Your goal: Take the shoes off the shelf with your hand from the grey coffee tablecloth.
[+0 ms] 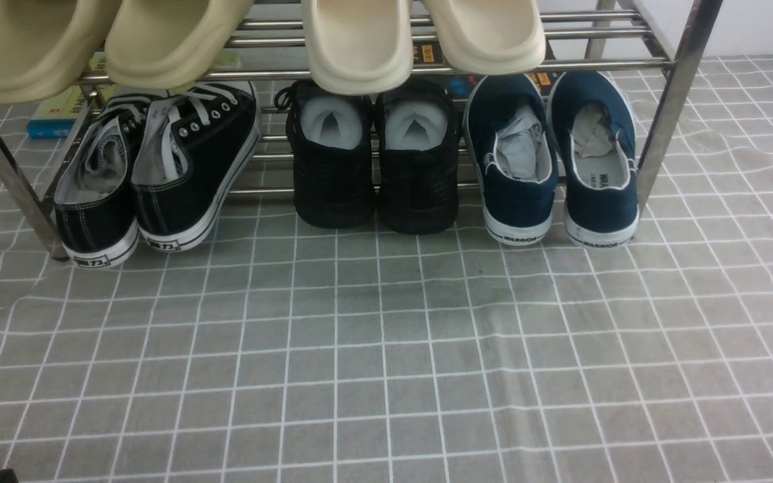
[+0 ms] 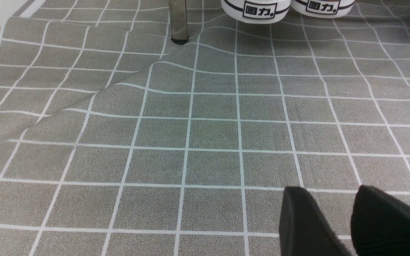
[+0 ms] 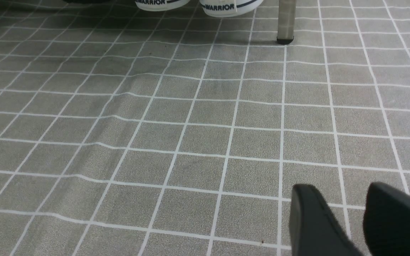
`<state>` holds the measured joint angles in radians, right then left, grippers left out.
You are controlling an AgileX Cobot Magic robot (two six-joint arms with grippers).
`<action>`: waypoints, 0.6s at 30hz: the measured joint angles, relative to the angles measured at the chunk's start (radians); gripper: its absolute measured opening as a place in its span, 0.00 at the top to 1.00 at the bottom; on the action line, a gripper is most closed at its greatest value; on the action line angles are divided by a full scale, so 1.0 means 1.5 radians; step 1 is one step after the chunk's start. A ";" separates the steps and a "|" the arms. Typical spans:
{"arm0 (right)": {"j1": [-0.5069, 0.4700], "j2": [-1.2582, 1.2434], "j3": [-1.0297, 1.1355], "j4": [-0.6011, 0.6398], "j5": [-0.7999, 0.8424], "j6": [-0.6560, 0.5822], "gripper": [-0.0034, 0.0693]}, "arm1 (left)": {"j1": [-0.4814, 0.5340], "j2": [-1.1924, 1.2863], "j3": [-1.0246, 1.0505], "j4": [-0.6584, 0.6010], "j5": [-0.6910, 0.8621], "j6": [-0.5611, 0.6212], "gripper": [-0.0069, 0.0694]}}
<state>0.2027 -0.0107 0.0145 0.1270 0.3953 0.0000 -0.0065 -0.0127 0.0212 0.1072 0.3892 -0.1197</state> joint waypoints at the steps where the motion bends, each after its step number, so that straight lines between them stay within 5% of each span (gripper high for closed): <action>1: 0.000 0.000 0.000 0.000 0.000 0.000 0.62 | 0.000 0.000 0.000 0.000 0.000 0.000 0.59; 11: 0.000 0.000 0.000 0.014 -0.009 0.021 0.62 | 0.000 0.000 0.000 0.000 0.000 0.000 0.59; 18: 0.000 0.000 0.007 0.271 -0.048 0.200 0.62 | 0.000 0.000 0.000 0.000 0.000 0.000 0.59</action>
<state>0.2027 -0.0107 0.0245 0.5329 0.3237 0.2995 -0.0065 -0.0127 0.0212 0.1072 0.3892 -0.1197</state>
